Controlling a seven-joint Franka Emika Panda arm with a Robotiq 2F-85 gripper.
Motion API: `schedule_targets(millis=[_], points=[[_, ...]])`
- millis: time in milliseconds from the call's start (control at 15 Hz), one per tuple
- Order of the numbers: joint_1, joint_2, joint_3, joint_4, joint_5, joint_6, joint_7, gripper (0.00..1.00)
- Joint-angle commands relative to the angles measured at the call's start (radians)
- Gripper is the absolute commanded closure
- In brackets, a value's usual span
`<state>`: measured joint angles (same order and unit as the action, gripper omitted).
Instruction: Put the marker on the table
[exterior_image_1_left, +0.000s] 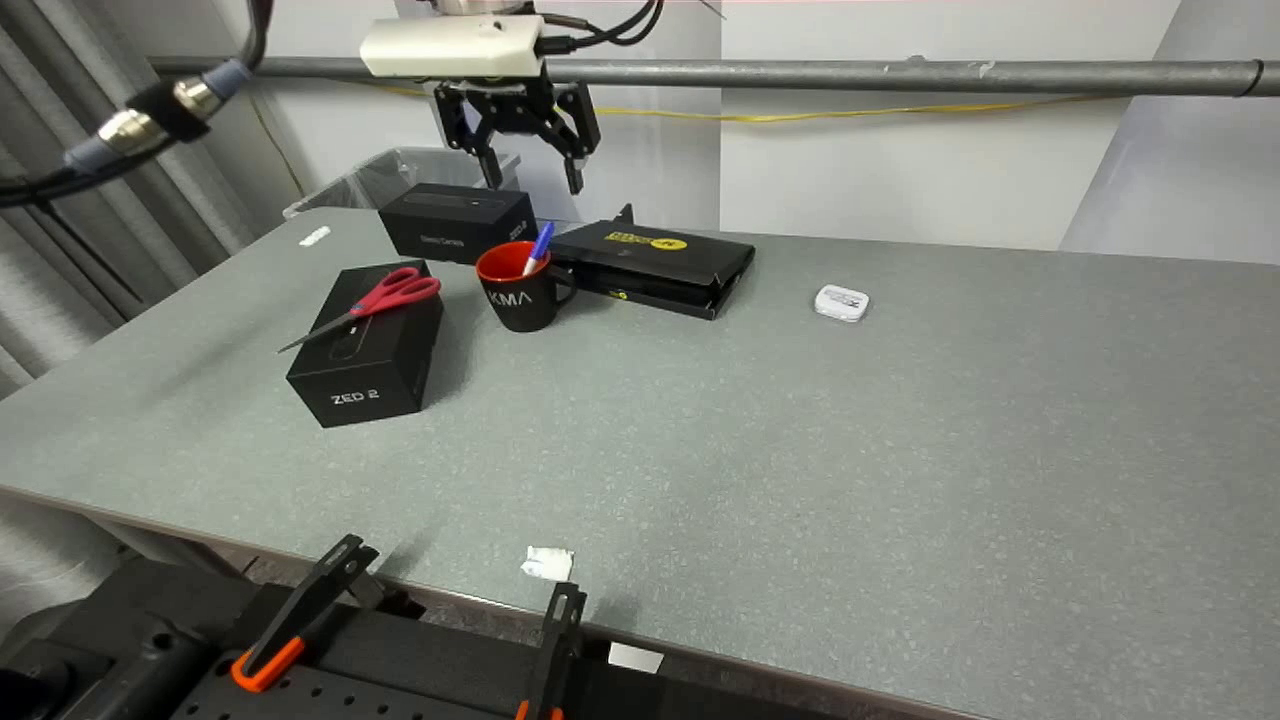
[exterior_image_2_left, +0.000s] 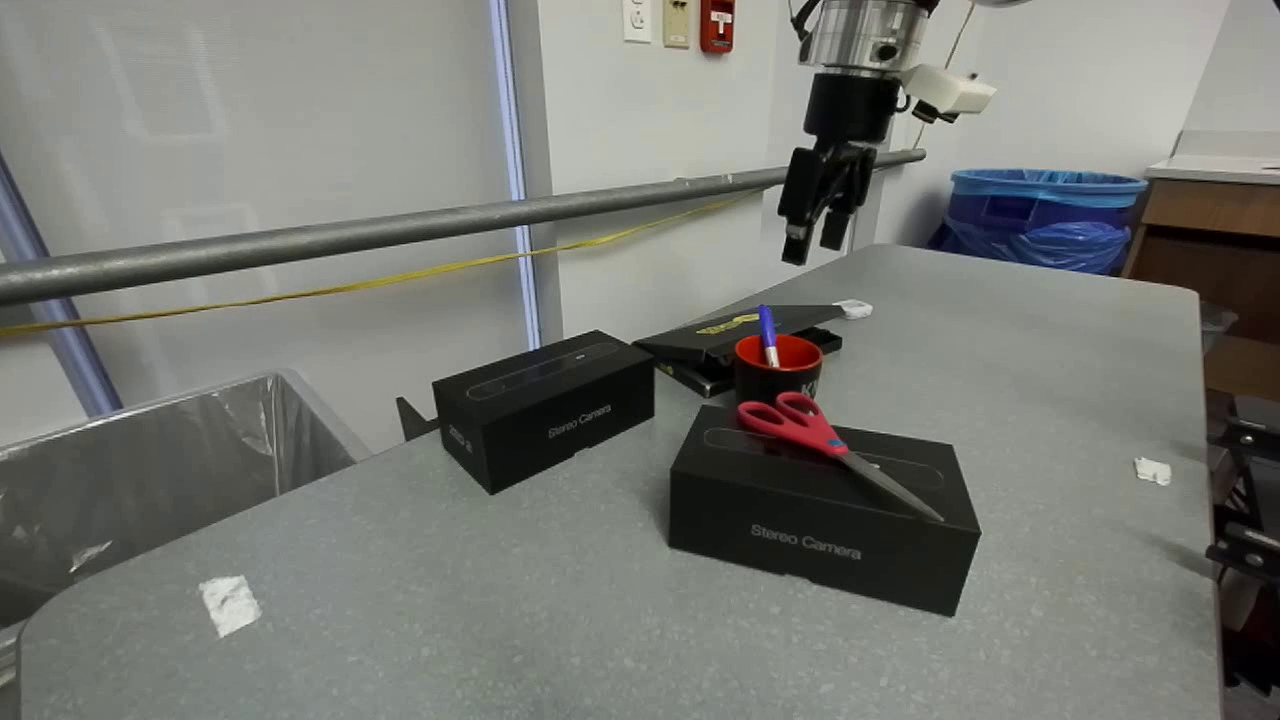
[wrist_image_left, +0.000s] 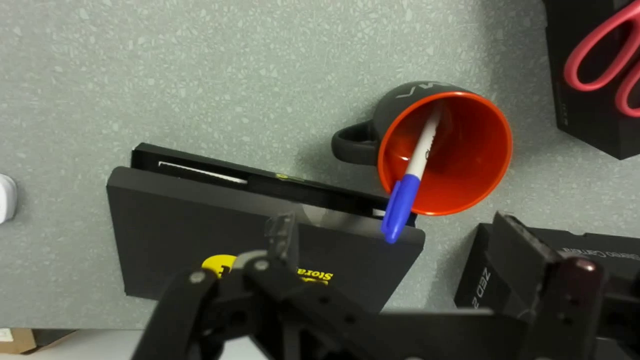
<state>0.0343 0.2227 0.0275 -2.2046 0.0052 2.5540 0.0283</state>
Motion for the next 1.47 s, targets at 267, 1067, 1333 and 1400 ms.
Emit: schedule_targets(millis=[267, 1067, 1333, 1400], points=[[0.088, 0.11, -0.06, 0.045, -0.168, 0.103, 0.255, 0.0], [0.187, 0.267, -0.142, 0.156, -0.202, 0.171, 0.394, 0.0], [0.209, 0.286, -0.157, 0.177, -0.198, 0.172, 0.406, 0.42], [0.212, 0.289, -0.159, 0.181, -0.197, 0.172, 0.408, 0.49]])
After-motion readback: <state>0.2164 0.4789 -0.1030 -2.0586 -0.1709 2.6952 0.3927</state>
